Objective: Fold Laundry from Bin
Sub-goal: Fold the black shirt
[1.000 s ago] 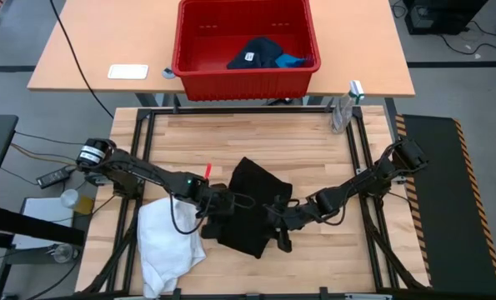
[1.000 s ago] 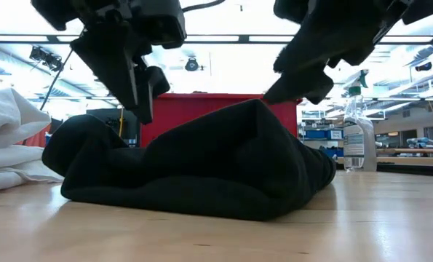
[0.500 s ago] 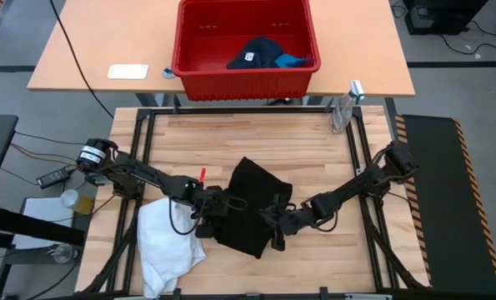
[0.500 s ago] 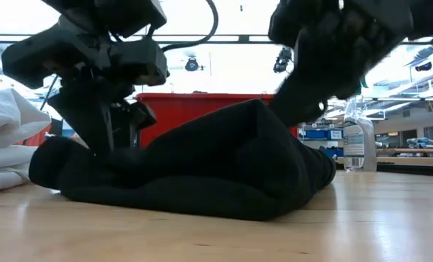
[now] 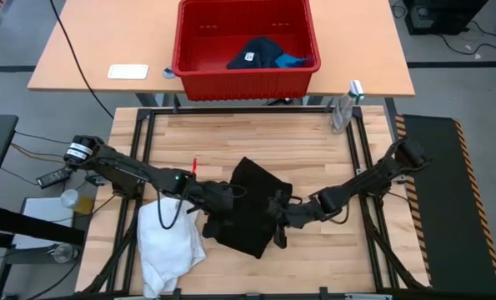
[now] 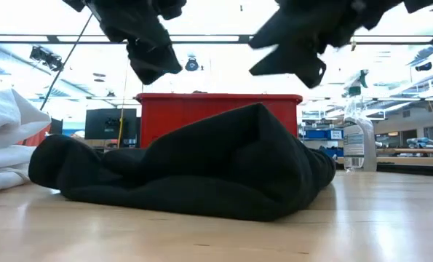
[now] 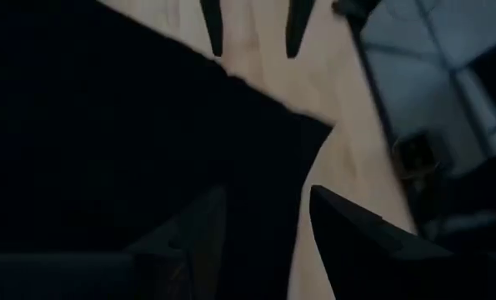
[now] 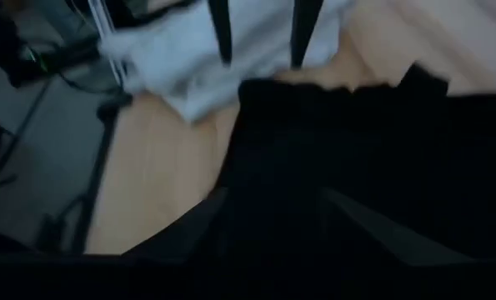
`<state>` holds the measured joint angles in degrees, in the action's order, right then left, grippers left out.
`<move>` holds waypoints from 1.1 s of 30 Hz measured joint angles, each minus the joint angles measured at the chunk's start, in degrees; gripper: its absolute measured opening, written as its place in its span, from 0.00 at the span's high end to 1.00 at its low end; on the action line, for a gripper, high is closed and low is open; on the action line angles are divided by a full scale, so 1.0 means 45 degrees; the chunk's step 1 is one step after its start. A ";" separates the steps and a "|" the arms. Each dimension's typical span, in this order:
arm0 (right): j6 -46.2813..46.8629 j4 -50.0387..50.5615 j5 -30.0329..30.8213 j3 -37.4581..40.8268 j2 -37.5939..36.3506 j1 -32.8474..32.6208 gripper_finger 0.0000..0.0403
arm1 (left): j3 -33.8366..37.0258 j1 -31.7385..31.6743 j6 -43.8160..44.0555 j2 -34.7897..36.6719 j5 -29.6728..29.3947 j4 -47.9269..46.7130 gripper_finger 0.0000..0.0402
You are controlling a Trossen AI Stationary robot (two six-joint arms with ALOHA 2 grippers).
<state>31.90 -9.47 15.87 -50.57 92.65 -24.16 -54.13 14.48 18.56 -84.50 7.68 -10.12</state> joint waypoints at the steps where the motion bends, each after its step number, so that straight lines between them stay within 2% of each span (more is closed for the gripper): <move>1: -0.0073 0.0006 0.0084 0.0000 -0.0192 0.0000 0.53 | 0.0000 0.0000 0.0212 -0.0022 -0.0015 0.0070 0.56; 7: -0.1067 0.1124 0.0741 0.0001 -0.0037 -0.0134 0.53 | 0.0024 -0.0289 0.0087 -0.1631 -0.0210 0.0100 0.56; 10: -0.0143 0.1473 0.1568 0.0024 0.0831 -0.0249 0.53 | 0.0024 -0.0504 0.0093 -0.2582 -0.0364 0.0111 0.56; 14: 0.0995 0.1536 0.1112 0.0019 0.2006 -0.0291 0.53 | 0.0029 -0.0626 0.0361 -0.3263 -0.0388 -0.0083 0.56; 17: 0.1850 0.1797 0.0698 0.0015 0.2628 -0.0291 0.53 | 0.0029 -0.0597 0.0306 -0.3250 -0.0383 -0.0409 0.56; 21: 0.2409 0.1778 0.0650 -0.0005 0.2664 -0.0287 0.53 | 0.0029 -0.0597 0.0388 -0.2621 -0.0330 -0.0835 0.56; 28: 0.2244 0.1945 0.0459 0.0019 0.0691 -0.0248 0.53 | 0.0010 -0.0426 0.2003 -0.1110 -0.0307 0.0619 0.56; 33: 0.1731 0.1456 0.0165 0.0019 0.0134 -0.0275 0.53 | 0.0005 -0.0244 0.2184 -0.1452 -0.0320 0.0836 0.56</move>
<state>39.69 -2.92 16.61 -50.48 93.25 -25.40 -54.11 13.38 28.39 -91.03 6.24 -6.36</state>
